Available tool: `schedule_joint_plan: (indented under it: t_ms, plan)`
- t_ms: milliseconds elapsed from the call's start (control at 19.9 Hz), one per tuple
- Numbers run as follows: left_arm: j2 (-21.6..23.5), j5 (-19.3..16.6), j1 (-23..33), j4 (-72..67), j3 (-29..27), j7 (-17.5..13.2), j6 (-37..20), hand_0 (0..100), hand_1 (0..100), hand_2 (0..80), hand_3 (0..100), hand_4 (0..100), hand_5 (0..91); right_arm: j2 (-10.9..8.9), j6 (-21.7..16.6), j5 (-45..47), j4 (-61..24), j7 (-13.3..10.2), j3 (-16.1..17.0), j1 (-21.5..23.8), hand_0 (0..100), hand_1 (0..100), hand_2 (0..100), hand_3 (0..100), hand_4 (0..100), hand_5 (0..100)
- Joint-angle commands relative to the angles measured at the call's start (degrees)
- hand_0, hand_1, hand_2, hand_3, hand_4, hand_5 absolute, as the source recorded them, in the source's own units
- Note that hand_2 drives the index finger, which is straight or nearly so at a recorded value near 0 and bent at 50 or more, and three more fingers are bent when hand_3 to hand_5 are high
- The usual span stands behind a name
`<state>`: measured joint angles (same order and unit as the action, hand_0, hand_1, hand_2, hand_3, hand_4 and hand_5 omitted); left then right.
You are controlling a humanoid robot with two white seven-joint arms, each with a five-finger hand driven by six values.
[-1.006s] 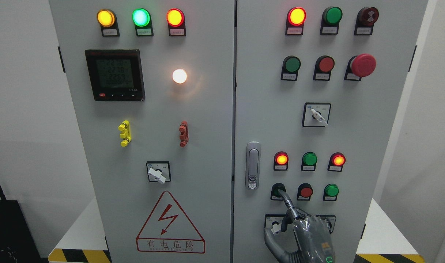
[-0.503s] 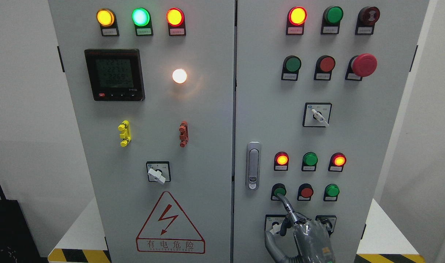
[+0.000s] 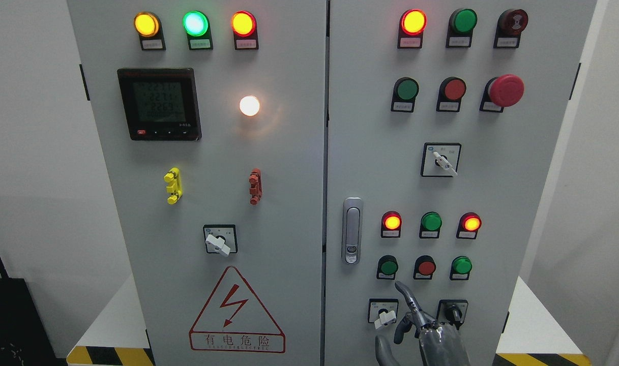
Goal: Press green start button
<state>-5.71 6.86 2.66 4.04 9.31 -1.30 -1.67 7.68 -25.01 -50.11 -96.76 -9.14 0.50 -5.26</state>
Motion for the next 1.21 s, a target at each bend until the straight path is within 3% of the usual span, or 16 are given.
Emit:
schedule_joint_plan:
  t_ms: [0, 302, 754, 855, 905, 1006, 1056, 1156]
  plan:
    - [0.00, 0.00, -0.02, 0.00, 0.00, -0.01, 0.00, 12, 56, 0.0, 0, 0, 0.0, -0.04, -0.04, 7.29, -5.10, 0.00, -1.47, 3.76, 58, 29, 0, 74, 67, 67]
    - [0.00, 0.00, -0.02, 0.00, 0.00, -0.01, 0.00, 12, 56, 0.0, 0, 0, 0.0, -0.04, 0.05, 14.86, -5.98, 0.79, -2.79, 6.66, 57, 29, 0, 68, 61, 57]
    - [0.00, 0.00, 0.07, 0.00, 0.00, -0.01, 0.00, 12, 56, 0.0, 0, 0, 0.0, -0.13, 0.58, 24.18, -7.12, 1.32, -5.25, 10.53, 54, 26, 0, 43, 41, 31]
    - [0.00, 0.00, 0.07, 0.00, 0.00, -0.01, 0.00, 12, 56, 0.0, 0, 0, 0.0, -0.13, 0.75, 26.28, -7.12, 1.40, -5.86, 10.97, 51, 26, 0, 32, 30, 16]
    - [0.00, 0.00, -0.02, 0.00, 0.00, -0.01, 0.00, 12, 56, 0.0, 0, 0, 0.0, -0.13, 0.84, 27.51, -7.21, 1.40, -6.13, 11.32, 51, 26, 0, 32, 30, 16]
    - [0.00, 0.00, -0.02, 0.00, 0.00, -0.01, 0.00, 12, 56, 0.0, 0, 0, 0.0, -0.13, 0.84, 29.71, -7.30, 1.49, -7.18, 12.02, 46, 26, 0, 22, 18, 6]
    - [0.00, 0.00, -0.02, 0.00, 0.00, -0.01, 0.00, 12, 56, 0.0, 0, 0, 0.0, -0.13, 0.93, 30.51, -7.30, 1.49, -7.62, 12.37, 46, 26, 0, 21, 18, 7]
    - [0.00, 0.00, -0.02, 0.00, 0.00, -0.01, 0.00, 12, 56, 0.0, 0, 0, 0.0, -0.13, 0.93, 32.00, -7.30, 1.49, -8.41, 12.90, 42, 25, 0, 11, 8, 0]
